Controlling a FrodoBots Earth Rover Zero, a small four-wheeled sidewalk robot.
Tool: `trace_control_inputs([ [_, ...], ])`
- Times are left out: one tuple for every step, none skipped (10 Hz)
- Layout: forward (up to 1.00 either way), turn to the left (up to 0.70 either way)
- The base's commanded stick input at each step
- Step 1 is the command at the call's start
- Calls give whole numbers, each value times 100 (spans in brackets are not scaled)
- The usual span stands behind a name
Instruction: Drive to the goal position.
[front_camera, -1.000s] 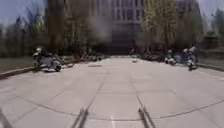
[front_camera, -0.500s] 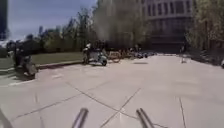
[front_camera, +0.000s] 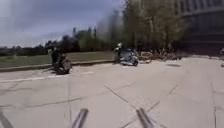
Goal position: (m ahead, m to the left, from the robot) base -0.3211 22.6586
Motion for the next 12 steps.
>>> trace_control_inputs([
  [0, 100],
  [0, 100],
  [0, 100],
  [0, 100],
  [0, 100],
  [0, 100],
  [0, 100],
  [0, 100],
  [0, 100],
  [0, 100],
  [0, 100],
  [0, 100],
])
